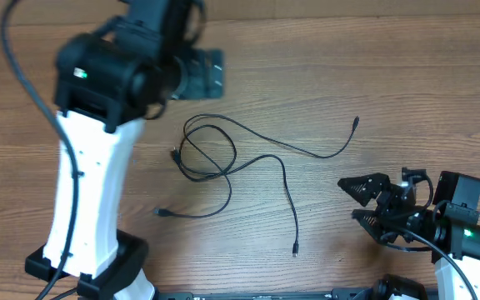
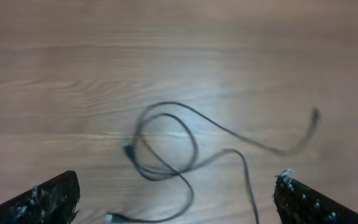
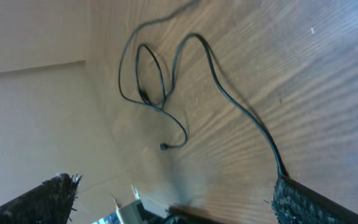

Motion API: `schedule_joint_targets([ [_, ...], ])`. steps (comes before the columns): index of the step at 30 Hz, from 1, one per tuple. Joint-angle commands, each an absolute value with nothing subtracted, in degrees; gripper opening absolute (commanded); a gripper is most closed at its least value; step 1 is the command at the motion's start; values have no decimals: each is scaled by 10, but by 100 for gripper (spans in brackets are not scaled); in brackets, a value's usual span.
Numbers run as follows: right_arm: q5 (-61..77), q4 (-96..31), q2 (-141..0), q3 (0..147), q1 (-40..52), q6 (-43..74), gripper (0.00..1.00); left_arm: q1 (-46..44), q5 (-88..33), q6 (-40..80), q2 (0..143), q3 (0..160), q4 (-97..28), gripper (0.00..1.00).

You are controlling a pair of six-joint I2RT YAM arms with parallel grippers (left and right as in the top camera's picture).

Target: Untangle cables

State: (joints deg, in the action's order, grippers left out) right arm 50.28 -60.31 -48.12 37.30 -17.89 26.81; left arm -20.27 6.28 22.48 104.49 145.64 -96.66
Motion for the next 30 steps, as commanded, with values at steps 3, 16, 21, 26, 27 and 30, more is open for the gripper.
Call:
schedule_joint_targets([
  [3, 532, -540, -476, 372, -176, 270, 100, -134, 42, 240, 1024, 1450, -968, 100],
  [16, 587, -352, -477, 371, -108, 307, 100, -107, 108, 241, 894, 1286, -968, 100],
  [21, 479, -263, -494, 371, 8, 307, 100, -107, 153, 276, 840, 1199, -968, 99],
  [26, 366, -212, -539, 373, 118, 307, 100, -107, 192, 293, 781, 1126, -968, 100],
  [27, 354, -204, -551, 373, 137, 307, 100, -105, 202, 302, 768, 1114, -968, 100],
  [30, 323, -193, -593, 385, 186, 303, 100, -95, 216, 331, 735, 1080, -968, 100],
])
